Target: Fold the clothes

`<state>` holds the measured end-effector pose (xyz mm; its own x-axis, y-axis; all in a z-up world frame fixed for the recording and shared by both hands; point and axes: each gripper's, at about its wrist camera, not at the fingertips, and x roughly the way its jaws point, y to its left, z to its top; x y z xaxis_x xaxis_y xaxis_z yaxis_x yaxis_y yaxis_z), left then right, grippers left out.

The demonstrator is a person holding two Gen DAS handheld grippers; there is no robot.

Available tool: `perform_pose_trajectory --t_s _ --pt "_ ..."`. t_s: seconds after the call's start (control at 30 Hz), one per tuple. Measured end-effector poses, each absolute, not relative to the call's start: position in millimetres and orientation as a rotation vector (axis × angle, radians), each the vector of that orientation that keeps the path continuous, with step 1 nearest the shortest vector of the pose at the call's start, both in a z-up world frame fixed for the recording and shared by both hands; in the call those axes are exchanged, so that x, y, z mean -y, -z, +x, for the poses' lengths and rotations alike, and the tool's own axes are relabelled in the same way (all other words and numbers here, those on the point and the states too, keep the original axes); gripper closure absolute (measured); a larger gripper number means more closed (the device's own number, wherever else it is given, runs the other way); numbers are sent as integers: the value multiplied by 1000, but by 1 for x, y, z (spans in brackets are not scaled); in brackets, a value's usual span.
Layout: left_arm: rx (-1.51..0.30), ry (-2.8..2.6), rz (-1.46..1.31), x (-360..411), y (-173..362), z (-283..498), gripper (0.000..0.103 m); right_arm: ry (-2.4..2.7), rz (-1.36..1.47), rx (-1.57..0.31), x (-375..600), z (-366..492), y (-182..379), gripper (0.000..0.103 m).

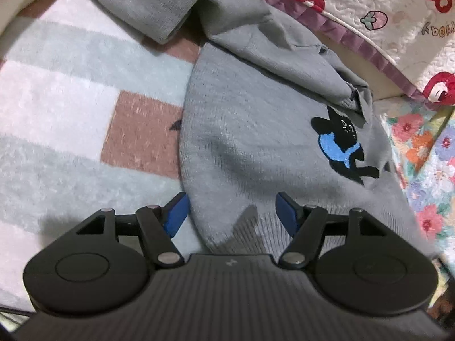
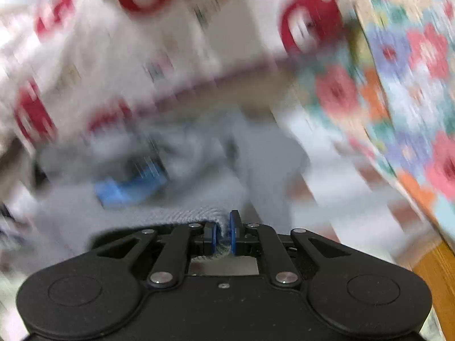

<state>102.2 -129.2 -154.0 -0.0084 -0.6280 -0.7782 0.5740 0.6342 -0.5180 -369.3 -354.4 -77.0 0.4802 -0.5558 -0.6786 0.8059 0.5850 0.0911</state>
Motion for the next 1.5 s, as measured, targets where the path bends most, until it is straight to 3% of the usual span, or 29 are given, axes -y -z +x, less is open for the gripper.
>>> perform_pose_trajectory --t_s 0.2,0.37,0.43,0.47,0.5,0.53,0.57,0.73,0.9,1.0,1.03,1.07,1.1,1.13,1.3,1.5 --pt "-1317 998 -28 129 156 78 29 813 573 -698 362 -386 99 93" --pt "-1452 1071 -130 126 164 65 25 626 802 -553 373 -408 97 70" --pt "-1469 1074 -163 123 169 60 32 586 919 -484 376 -422 102 50" --pt "-1463 1076 -162 122 169 58 48 576 965 -453 377 -427 104 50" --pt "-1444 1076 -147 123 166 57 76 570 1004 -425 376 -429 106 49" --pt "-1425 1077 -131 124 164 56 87 564 1039 -409 378 -432 109 49" --pt "-1410 1075 -127 124 162 56 89 557 1072 -400 381 -435 112 49" --pt "-1349 1084 -117 124 151 54 89 582 1070 -441 395 -423 125 49" --pt "-1347 1031 -23 132 158 52 68 582 1097 -483 411 -399 141 47" --pt "-1321 1019 -34 136 160 52 64 582 1106 -515 417 -387 152 47" --pt "-1304 1007 -40 136 160 52 65 584 1109 -525 420 -381 157 47" --pt "-1284 996 -18 137 158 50 74 577 1105 -523 421 -377 159 47" --pt "-1262 985 27 140 156 46 97 564 1097 -511 421 -373 161 67" --pt "-1224 980 81 141 151 40 96 545 1084 -486 421 -370 158 91" --pt "-982 963 176 123 89 10 97 437 982 -290 419 -381 98 92" --pt "-870 1042 83 75 16 -14 97 300 848 -274 411 -411 26 92"
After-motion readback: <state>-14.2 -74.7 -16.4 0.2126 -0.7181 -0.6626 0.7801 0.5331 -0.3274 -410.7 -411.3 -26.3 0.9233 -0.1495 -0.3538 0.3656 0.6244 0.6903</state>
